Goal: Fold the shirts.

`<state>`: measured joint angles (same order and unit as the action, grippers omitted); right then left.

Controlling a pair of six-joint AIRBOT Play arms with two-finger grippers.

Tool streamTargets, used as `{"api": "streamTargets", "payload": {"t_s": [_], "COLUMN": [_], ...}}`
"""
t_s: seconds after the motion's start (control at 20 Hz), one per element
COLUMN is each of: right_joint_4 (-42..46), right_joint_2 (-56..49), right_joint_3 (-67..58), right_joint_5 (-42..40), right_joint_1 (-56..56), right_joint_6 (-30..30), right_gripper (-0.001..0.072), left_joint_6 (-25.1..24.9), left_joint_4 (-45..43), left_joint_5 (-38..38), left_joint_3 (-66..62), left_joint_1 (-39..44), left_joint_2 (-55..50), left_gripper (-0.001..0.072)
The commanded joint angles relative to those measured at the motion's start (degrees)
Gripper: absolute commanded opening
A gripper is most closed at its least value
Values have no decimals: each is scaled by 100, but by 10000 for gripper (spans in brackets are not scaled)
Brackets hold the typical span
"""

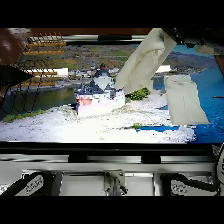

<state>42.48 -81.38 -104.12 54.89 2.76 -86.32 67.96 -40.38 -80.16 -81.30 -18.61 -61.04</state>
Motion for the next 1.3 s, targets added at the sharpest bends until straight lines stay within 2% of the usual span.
{"api": "streamTargets", "payload": {"t_s": [0.0, 0.15, 0.25, 0.45, 0.85, 1.0, 1.15, 1.25], "right_joint_4": [39, -33, -33, -28, 7, 11, 11, 7], "right_joint_2": [-466, -820, -992, -1320, -2284, -2448, -2490, -2594], "right_joint_3": [-9, -11, -11, -79, -706, -809, -809, -809], "right_joint_5": [-1410, -2957, -3709, -5189, -5263, -5407, -5451, -5495], "right_joint_1": [4, 4, 42, 260, 634, 608, 699, 776], "right_joint_6": [42, 44, 184, 881, 1375, 1405, 1779, 1810], "right_gripper": [52, 51, 51, 50, 48, 49, 49, 49], "left_joint_6": [0, 2, 2, 20, 20, 20, 20, 20], "left_joint_4": [0, 0, 0, 0, 0, 0, 0, 2], "left_joint_5": [-4, -4, -4, -229, -282, -278, -111, 55], "left_joint_3": [4, 4, 4, 7, 120, 522, 999, 1220], "left_joint_1": [-4, -4, -4, 164, 667, 828, 938, 946], "left_joint_2": [-2, -2, -2, -2, -61, -105, -111, -111], "left_gripper": [28, 28, 28, 28, 28, 28, 28, 28]}}
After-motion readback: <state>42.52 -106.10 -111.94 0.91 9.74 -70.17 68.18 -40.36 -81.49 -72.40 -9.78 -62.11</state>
